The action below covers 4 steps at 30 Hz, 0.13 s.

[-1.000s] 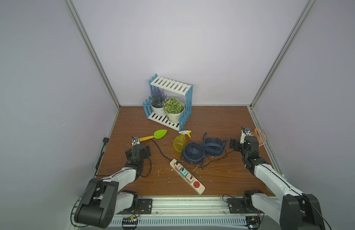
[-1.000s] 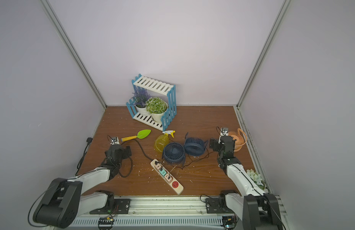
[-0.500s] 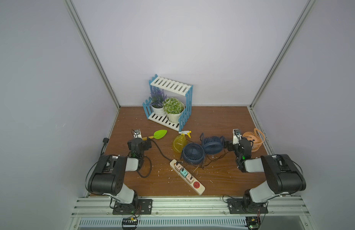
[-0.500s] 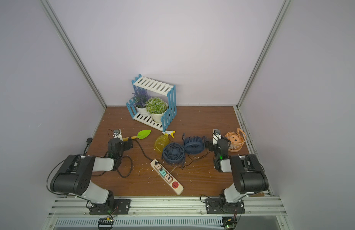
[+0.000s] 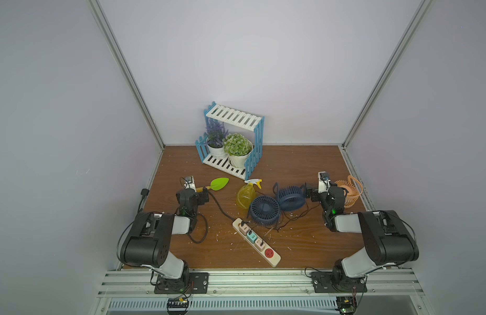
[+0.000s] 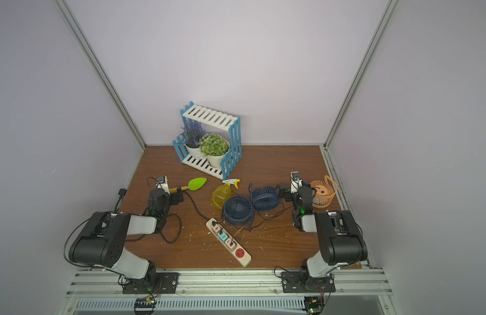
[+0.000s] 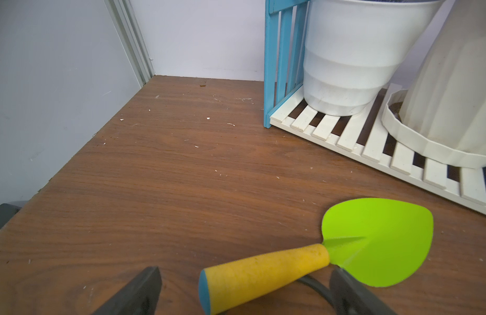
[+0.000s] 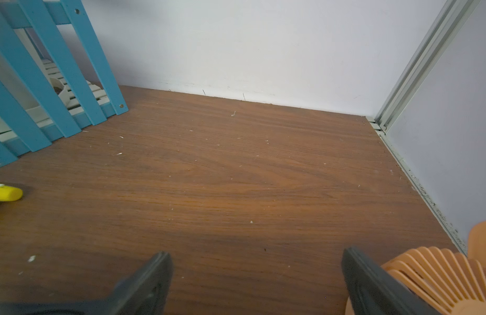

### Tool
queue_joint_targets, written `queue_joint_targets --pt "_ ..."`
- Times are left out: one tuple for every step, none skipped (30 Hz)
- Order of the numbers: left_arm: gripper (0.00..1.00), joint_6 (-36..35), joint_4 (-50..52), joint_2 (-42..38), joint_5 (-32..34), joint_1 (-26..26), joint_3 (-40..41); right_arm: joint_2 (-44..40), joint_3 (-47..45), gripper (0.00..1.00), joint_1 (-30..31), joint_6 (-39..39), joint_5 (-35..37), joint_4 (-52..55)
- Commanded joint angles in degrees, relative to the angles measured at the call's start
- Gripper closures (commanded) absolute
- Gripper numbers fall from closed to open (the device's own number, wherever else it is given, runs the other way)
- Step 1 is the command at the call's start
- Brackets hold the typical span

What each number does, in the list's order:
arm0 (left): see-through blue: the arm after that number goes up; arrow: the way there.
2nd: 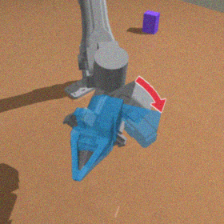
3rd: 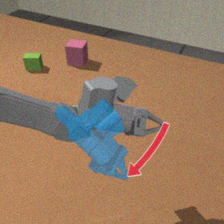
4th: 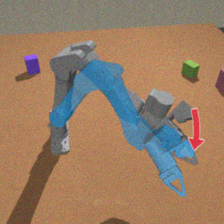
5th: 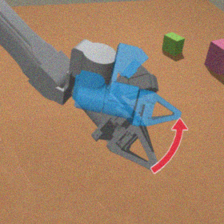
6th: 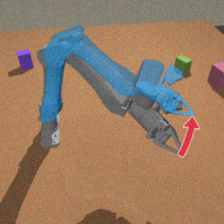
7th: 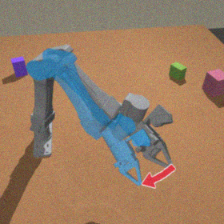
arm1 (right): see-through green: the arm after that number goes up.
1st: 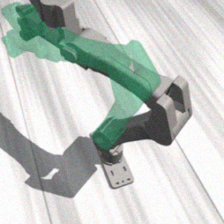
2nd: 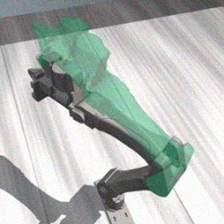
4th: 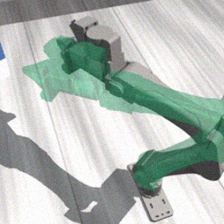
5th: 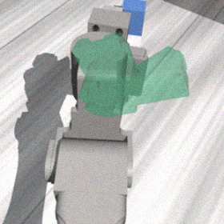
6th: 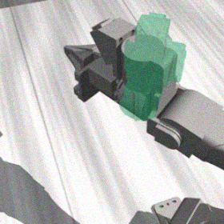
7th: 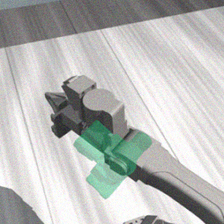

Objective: Plug the desk fan into the power strip
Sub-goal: Reset both arms

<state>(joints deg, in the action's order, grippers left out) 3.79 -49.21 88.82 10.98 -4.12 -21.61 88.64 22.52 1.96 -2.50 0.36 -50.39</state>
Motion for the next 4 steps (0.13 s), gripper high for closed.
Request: queue_joint_targets --pt "0.01 -0.10 -1.59 0.18 -0.35 0.60 0.42 0.22 0.07 0.01 -0.07 -0.40 -0.54 -0.26" --pt "0.01 -0.09 -1.61 0.20 -0.43 0.60 0.42 0.14 0.00 0.00 -0.03 -0.40 -0.54 -0.38" --pt "0.01 -0.06 -1.65 0.12 -0.50 0.60 0.52 0.12 -0.02 0.00 0.10 -0.46 -0.54 -0.38" --pt "0.01 -0.02 -1.64 0.01 -0.51 0.59 0.63 0.13 -0.09 0.00 0.03 -0.48 -0.56 -0.48"
